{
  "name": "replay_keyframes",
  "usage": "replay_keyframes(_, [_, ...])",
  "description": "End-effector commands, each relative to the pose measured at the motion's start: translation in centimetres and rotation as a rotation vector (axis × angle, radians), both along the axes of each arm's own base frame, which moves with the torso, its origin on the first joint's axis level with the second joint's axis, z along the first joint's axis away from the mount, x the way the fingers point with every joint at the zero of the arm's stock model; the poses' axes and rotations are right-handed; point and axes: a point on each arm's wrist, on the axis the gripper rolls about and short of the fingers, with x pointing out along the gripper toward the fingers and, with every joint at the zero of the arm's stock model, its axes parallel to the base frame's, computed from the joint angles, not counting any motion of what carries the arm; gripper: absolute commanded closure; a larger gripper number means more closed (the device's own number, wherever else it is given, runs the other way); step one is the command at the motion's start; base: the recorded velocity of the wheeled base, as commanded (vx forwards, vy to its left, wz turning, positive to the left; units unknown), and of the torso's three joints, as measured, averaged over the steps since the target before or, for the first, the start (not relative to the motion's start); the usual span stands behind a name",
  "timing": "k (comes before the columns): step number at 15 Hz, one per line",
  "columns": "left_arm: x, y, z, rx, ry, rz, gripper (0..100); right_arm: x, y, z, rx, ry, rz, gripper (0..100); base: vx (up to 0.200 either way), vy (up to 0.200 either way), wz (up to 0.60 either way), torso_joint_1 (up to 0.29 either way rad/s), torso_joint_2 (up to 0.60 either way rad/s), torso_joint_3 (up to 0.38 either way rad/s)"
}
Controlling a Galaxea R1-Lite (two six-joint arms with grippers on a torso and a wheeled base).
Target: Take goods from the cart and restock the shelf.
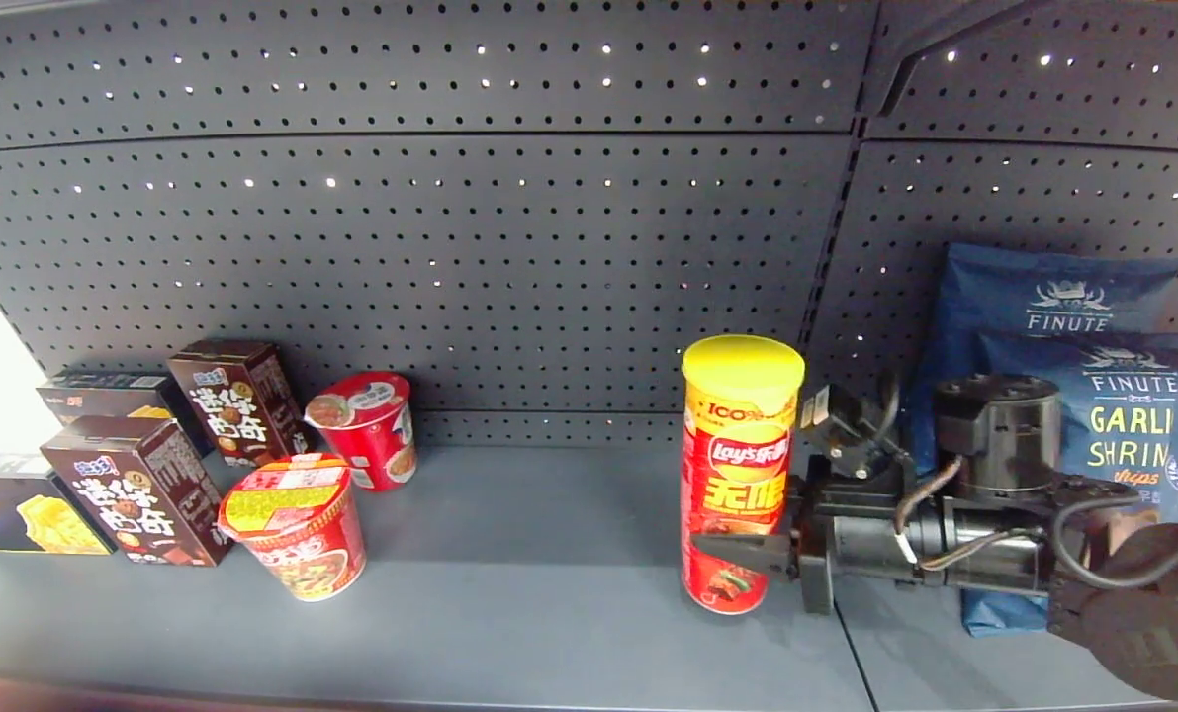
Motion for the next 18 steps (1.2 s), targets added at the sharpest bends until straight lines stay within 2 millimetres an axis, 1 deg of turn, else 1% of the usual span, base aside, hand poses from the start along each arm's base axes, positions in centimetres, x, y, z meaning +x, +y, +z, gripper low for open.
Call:
replay_keyframes(1, [0.0,0.0,0.0,0.0,-0.001,0.002,100,-2.7,-1.5,0.5,0.005,-0.01,-0.001,100,0.0,0.0,0.0,0.0,0.0,0.0])
replay_keyframes(2, [0.0,0.0,0.0,0.0,-0.001,0.002,100,-2.7,-1.5,0.5,0.005,-0.01,-0.001,100,0.0,0.0,0.0,0.0,0.0,0.0])
replay_keyframes(3, [0.0,0.0,0.0,0.0,-0.001,0.005,100,-3.4,-1.5,-0.6,0.009,-0.017,0.012,100,0.0,0.0,0.0,0.0,0.0,0.0])
replay_keyframes(7, [0.0,0.0,0.0,0.0,-0.001,0.007,100,-4.0,-1.2,-3.0,-0.002,0.0,0.033,100,0.0,0.0,0.0,0.0,0.0,0.0])
replay_keyframes(9, [0.0,0.0,0.0,0.001,-0.001,0.008,100,-3.6,-0.9,-3.2,0.001,0.016,0.03,100,0.0,0.0,0.0,0.0,0.0,0.0])
replay_keyframes(11, [0.0,0.0,0.0,0.001,-0.001,0.008,100,-2.8,-0.4,-3.4,0.018,0.028,0.023,100,0.0,0.0,0.0,0.0,0.0,0.0])
replay_keyframes(12, [0.0,0.0,0.0,0.001,0.001,0.01,100,-2.3,0.1,-3.7,0.029,0.027,0.027,100,0.0,0.0,0.0,0.0,0.0,0.0])
replay_keyframes(14, [0.0,0.0,0.0,0.001,0.002,0.01,100,-2.1,0.9,-3.9,0.036,0.042,0.04,100,0.0,0.0,0.0,0.0,0.0,0.0])
replay_keyframes(18, [0.1,0.0,-0.4,0.002,0.014,0.01,100,-0.9,1.9,-4.4,0.035,0.044,0.046,100,0.0,0.0,0.0,0.0,0.0,0.0])
